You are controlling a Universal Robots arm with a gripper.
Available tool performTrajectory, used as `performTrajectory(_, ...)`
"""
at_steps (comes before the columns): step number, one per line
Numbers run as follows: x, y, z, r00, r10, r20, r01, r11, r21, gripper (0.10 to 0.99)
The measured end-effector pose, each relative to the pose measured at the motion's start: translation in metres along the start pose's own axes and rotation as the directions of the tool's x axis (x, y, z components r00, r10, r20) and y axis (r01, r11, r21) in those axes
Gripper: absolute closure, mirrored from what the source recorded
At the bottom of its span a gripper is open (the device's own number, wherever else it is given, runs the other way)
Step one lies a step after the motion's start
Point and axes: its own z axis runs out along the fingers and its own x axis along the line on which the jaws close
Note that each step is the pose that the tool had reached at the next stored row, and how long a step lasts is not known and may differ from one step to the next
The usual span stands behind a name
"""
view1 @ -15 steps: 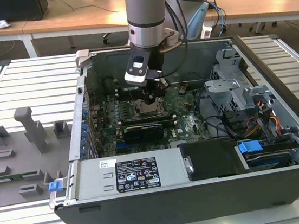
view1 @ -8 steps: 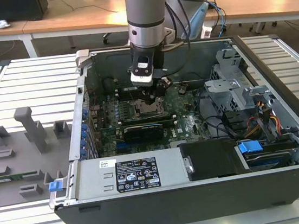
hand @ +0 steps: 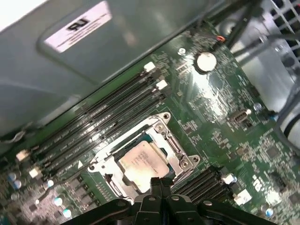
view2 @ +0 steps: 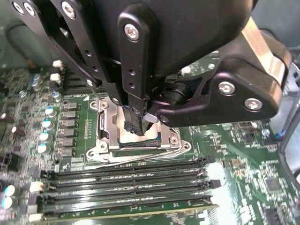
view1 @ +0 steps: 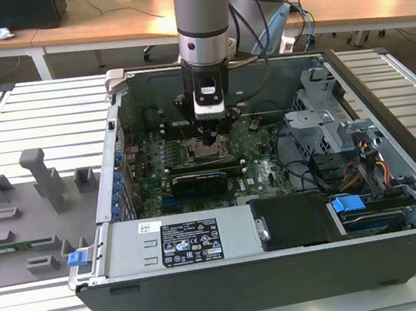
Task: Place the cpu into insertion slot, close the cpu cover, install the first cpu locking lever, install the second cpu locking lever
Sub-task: 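Close the cpu cover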
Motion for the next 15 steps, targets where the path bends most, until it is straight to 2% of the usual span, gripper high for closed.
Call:
performTrajectory(5,0.0000,0.0000,0.0000,0.9945,-0.105,0.0025,0.105,0.9945,-0.003,0.980)
performTrajectory(8,0.0000,0.0000,0.0001,0.9845,-0.175,0.0041,0.175,0.9845,-0.006,0.980)
performTrajectory(11,0.0000,-0.0001,0.0001,0.9715,-0.237,0.0061,0.237,0.9715,-0.007,0.980)
performTrajectory(13,0.0000,0.0000,0.0001,0.9573,-0.289,0.0079,0.289,0.9573,-0.009,0.980)
performTrajectory(14,0.0000,-0.0001,0.0001,0.9524,-0.305,0.0083,0.305,0.9523,-0.009,0.980)
performTrajectory(15,0.0000,0.0000,0.0001,0.9412,-0.338,0.0093,0.338,0.9411,-0.011,0.980)
